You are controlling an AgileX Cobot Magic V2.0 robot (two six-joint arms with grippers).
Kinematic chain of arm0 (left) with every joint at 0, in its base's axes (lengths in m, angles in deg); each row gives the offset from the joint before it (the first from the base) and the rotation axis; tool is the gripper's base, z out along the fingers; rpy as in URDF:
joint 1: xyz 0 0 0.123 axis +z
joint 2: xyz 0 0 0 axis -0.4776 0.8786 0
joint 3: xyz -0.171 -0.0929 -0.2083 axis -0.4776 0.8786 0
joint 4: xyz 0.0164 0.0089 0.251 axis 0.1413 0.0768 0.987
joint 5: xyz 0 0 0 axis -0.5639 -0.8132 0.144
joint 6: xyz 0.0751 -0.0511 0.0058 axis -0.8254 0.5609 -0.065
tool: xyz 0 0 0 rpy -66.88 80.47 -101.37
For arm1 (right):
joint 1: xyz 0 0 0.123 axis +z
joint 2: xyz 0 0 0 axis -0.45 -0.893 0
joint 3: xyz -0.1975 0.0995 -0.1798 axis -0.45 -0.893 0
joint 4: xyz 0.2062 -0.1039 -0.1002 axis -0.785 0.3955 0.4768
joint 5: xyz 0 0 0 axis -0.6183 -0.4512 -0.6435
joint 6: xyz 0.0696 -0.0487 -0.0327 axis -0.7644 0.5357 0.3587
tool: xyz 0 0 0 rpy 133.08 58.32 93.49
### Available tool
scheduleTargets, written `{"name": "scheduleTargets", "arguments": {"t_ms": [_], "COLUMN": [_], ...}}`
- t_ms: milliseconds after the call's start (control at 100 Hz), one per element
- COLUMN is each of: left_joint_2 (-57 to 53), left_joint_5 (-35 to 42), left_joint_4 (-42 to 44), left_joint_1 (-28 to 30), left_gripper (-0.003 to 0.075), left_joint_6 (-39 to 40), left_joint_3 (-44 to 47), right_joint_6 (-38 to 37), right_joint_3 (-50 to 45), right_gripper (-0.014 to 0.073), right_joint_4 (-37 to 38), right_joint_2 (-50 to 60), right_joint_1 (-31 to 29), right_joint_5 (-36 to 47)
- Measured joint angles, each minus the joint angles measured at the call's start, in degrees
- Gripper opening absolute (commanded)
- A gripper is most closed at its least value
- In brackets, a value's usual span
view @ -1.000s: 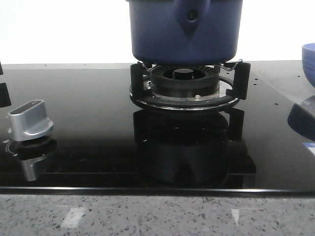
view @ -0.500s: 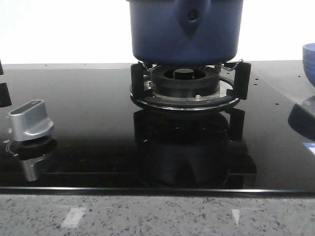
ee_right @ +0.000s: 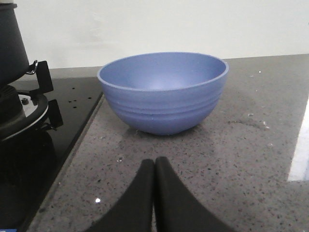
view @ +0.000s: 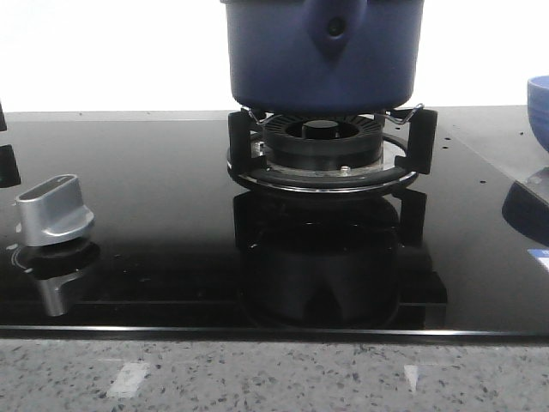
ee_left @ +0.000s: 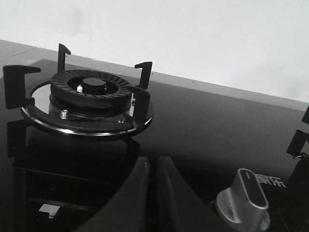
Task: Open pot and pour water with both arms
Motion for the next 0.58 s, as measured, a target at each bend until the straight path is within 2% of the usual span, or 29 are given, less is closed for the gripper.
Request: {"name": "scheduleTargets", "arguments": {"t_ms": [580], "left_joint_2": [0.00], "left_joint_5": [0.00], "left_joint_4": [0.12], "left_joint_1": [0.00], "left_gripper": [-0.0020], "left_joint_6": [0.00], "left_joint_3": [0.00], "right_joint_6": [-0.12], "right_joint_3": [0.00], "right_gripper": [-0.0052], "right_joint_4": [0.11], "right_joint_2": [0.00], "right_joint_1": [0.00], "right_joint_5": [-1.92]}}
